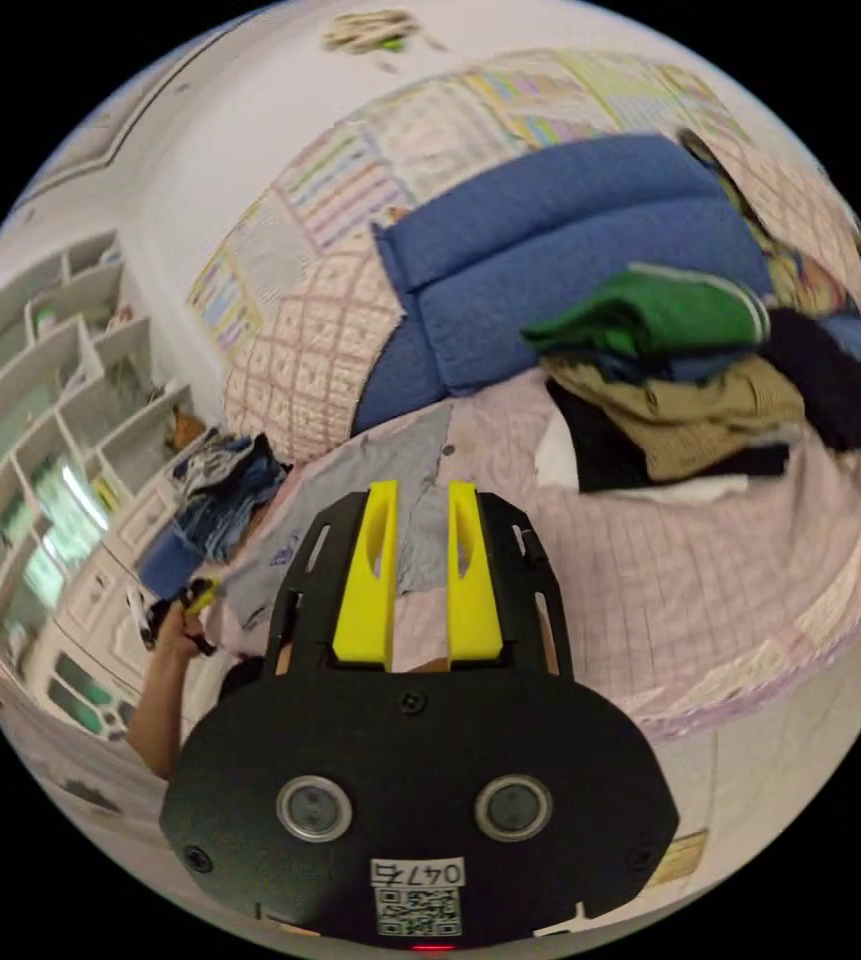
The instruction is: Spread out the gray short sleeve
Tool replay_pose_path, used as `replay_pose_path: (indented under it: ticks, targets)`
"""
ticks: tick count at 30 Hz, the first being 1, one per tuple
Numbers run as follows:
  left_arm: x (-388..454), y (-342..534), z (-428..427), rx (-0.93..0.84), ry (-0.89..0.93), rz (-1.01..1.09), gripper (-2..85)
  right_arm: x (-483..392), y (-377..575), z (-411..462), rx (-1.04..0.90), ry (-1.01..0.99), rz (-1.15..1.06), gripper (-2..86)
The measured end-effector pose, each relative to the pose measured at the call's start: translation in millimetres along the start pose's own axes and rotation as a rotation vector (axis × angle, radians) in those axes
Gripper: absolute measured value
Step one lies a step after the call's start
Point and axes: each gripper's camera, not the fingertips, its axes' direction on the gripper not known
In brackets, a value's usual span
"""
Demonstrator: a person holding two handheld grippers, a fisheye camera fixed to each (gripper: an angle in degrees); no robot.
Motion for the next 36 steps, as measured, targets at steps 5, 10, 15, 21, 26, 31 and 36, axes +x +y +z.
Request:
replay_pose_path:
  ticks: [5, 10, 15, 21, 26, 31, 36]
  targets:
    - [74, -15, -45, 0.142, 0.03, 0.352, -0.3, 87, 35, 29, -0.049, -0.016, 0.099, 5.6]
    - [191, 30, -41, -0.002, 0.158, 0.889, 0.1, 121, 52, 56, -0.065, -0.064, 0.077, 4.3]
    - [216, 102, -11, -0.176, 0.058, 1.098, 7.1, 133, 67, 85, -0.096, -0.083, 0.043, 5.3]
    - [131, 103, -91, -0.041, -0.016, 0.97, 11.1, 110, 82, 120, -0.146, -0.062, -0.119, 6.7]
    - [62, 43, -87, -0.171, 0.024, 0.871, 10.1, 88, 90, 156, -0.127, -0.016, -0.159, 6.8]
    - [51, 17, -83, -0.24, 0.046, 0.864, 7.6, 34, 85, 199, -0.18, -0.191, -0.27, 5.7]
    - [33, 4, -83, -0.248, 0.052, 0.8, 0.7, -82, 68, 319, -0.454, -0.568, -0.361, 5.9]
